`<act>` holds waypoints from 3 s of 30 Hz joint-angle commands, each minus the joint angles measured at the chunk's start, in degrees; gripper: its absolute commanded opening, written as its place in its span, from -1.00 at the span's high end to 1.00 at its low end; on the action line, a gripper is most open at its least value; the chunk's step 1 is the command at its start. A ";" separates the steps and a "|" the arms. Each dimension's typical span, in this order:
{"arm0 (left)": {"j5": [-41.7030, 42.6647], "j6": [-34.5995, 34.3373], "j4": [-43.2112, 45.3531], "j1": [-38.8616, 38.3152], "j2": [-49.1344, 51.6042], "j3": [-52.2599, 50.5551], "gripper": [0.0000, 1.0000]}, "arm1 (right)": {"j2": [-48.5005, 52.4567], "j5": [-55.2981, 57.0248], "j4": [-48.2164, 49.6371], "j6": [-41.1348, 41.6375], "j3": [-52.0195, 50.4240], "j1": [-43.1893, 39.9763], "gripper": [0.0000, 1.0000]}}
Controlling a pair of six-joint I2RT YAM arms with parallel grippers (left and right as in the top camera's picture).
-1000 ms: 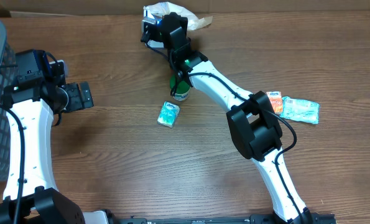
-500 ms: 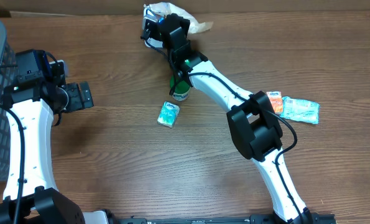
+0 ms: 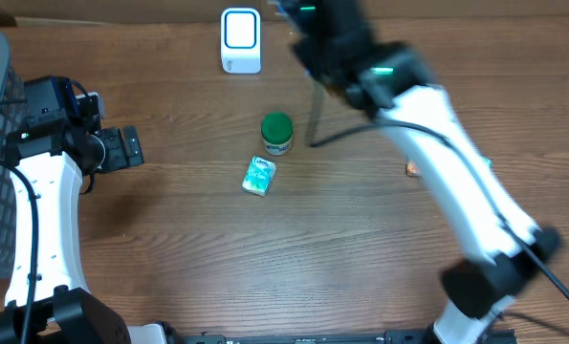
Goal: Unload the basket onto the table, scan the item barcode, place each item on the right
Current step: 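Carry the snack bag right and release it beside the packs, then move the right gripper to the small teal Kleenex pack and grasp it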
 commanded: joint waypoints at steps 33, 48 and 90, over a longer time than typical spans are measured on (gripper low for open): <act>0.42 -0.59 0.09 -0.02 0.11 0.50 -0.99 | -3.32 -36.98 3.56 21.33 -44.57 -44.98 0.37; 0.42 -0.59 0.09 -0.02 0.11 0.48 -0.99 | -5.81 -42.29 -9.29 21.33 -30.10 -37.75 -0.69; 0.42 -0.59 0.09 -0.02 0.11 0.50 -0.99 | -3.15 -36.28 13.27 51.91 -43.23 -3.87 -0.43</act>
